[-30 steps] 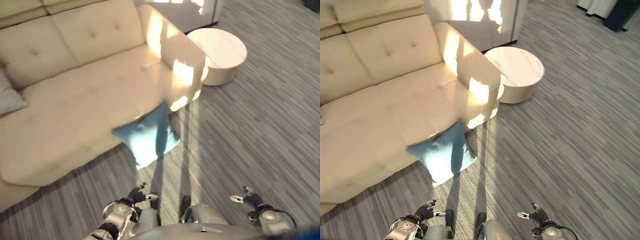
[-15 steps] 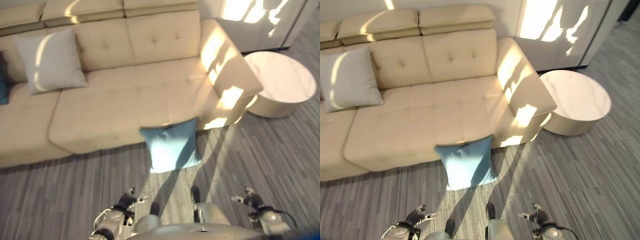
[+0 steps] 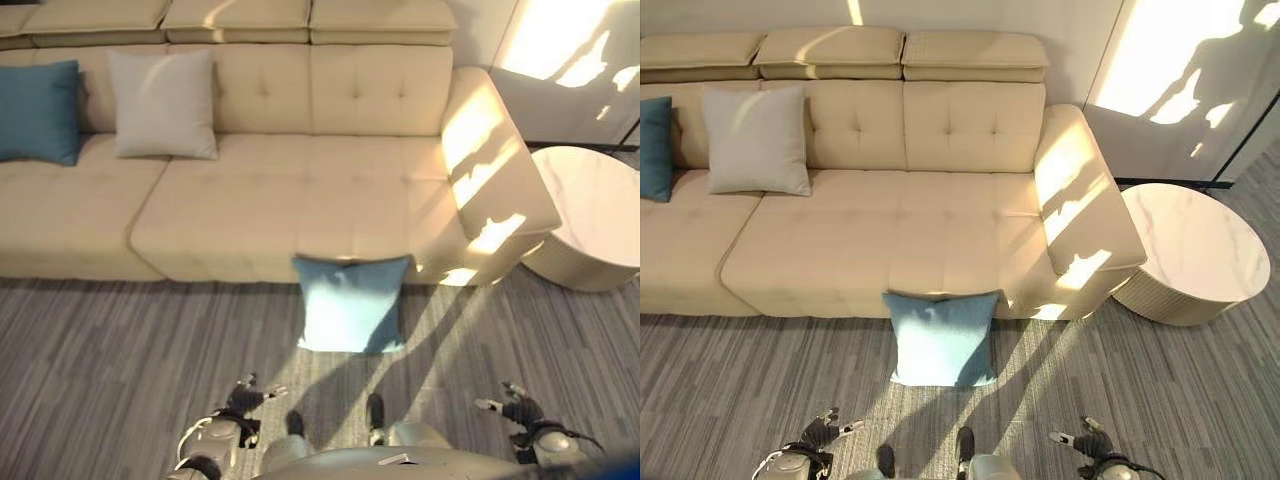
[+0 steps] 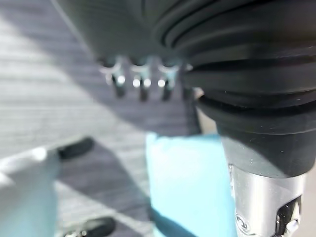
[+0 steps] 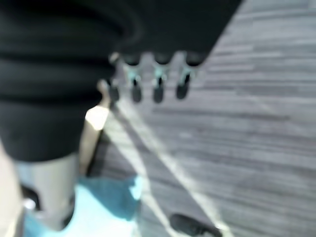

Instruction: Pick up all the scattered cushions and arrange them neatly on the sofa.

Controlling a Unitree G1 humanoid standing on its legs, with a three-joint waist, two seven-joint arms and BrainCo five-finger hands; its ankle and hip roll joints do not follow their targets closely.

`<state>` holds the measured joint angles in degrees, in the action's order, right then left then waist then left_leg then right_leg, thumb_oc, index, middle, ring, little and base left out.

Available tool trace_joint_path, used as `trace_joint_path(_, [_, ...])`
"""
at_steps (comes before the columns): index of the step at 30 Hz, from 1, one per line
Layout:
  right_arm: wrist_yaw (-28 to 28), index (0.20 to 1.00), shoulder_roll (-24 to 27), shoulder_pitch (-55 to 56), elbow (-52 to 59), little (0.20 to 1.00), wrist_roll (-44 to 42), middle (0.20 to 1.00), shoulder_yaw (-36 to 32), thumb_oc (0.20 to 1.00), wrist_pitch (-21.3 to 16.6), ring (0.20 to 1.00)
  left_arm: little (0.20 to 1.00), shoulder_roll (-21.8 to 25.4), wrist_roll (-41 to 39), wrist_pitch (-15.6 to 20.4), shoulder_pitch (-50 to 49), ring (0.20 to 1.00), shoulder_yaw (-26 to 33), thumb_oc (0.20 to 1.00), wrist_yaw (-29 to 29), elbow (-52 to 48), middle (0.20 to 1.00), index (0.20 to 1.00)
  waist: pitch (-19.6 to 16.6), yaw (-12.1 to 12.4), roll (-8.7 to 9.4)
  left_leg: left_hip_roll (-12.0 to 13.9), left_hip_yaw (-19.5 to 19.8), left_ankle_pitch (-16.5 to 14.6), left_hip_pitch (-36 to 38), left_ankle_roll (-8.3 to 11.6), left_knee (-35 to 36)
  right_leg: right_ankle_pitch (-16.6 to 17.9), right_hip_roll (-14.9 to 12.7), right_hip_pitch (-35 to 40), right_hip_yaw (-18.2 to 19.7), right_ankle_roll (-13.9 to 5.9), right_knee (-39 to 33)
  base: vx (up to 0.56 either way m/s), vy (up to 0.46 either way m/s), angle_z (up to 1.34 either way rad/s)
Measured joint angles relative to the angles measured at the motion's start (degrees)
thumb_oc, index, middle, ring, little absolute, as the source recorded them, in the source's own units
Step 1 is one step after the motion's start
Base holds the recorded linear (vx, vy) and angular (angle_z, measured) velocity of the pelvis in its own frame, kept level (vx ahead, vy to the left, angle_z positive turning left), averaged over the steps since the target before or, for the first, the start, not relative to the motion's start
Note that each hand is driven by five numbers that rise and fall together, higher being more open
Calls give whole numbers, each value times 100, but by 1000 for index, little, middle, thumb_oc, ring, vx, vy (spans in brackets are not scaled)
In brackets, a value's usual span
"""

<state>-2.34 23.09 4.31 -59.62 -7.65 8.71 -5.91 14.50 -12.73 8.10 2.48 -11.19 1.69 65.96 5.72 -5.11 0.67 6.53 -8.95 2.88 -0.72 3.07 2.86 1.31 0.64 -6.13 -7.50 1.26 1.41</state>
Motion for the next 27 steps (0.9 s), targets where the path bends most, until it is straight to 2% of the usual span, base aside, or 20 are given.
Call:
trace_joint_path(3, [13,1000,-29,20,5,1000,1,1000,-11,1000,2,1000,1000,28,28,-3,18,1000,1,1000,0,4,1000,1000,-17,-11,28,-186,-167,-134,50,-210,-10,-65,-203,-112,141,-134,235,46,63,-20])
trace_joint_path(5, [44,1000,-32,21,14,1000,2,1000,-7,1000,2,1000,1000,48,42,-5,-2,1000,0,1000,0,5,1000,1000,-25,-24,3,-282,-173,-174,88,-278,-2,-121,-305,-143,189,-215,355,21,29,-7])
trace_joint_path(6, [101,1000,-41,220,3,1000,1,1000,-23,1000,52,1000,1000,71,60,-6,-204,1000,-2,1000,0,7,1000,1000,-263,-12,-109,-406,-290,-237,176,-362,-4,-355,-417,-333,328,-295,767,26,27,7])
trace_joint_path(9, [71,1000,-131,-21,-519,1000,-19,1000,-7,1000,95,1000,1000,46,356,-86,-90,1000,-94,1000,87,251,1000,1000,-270,-19,-101,-344,-310,-227,312,-330,-1,-354,-409,-111,170,-298,647,16,8,7])
trace_joint_path(17, [39,1000,-212,-162,-610,1000,-31,1000,-15,1000,99,1000,1000,-24,522,-120,-88,1000,-161,1000,93,280,1000,1000,-427,-12,-95,-187,-353,-315,428,-216,-108,-456,-258,-6,168,-158,651,4,12,-3])
trace_joint_path(22, [27,1000,-212,-245,-623,1000,-22,1000,-11,1000,97,1000,1000,-26,518,-121,-68,1000,-222,1000,113,279,1000,1000,-395,-10,-39,-176,-602,-421,372,-186,-277,-480,-217,-244,410,-143,874,-29,41,-29])
trace_joint_path(25, [23,1000,-226,-191,-612,1000,-16,1000,28,1000,116,1000,1000,-27,511,-120,79,1000,-227,1000,117,275,1000,1000,-275,-50,123,-194,-785,-485,357,-181,-360,-485,-188,-379,607,-137,970,-28,68,-39])
trace_joint_path(27, [17,1000,-231,-199,-612,1000,-10,1000,70,1000,116,1000,1000,-13,508,-118,175,1000,-225,1000,118,275,1000,1000,-222,-63,166,-198,-1004,-494,353,-198,-312,-482,-206,-509,652,-141,951,-61,76,-64])
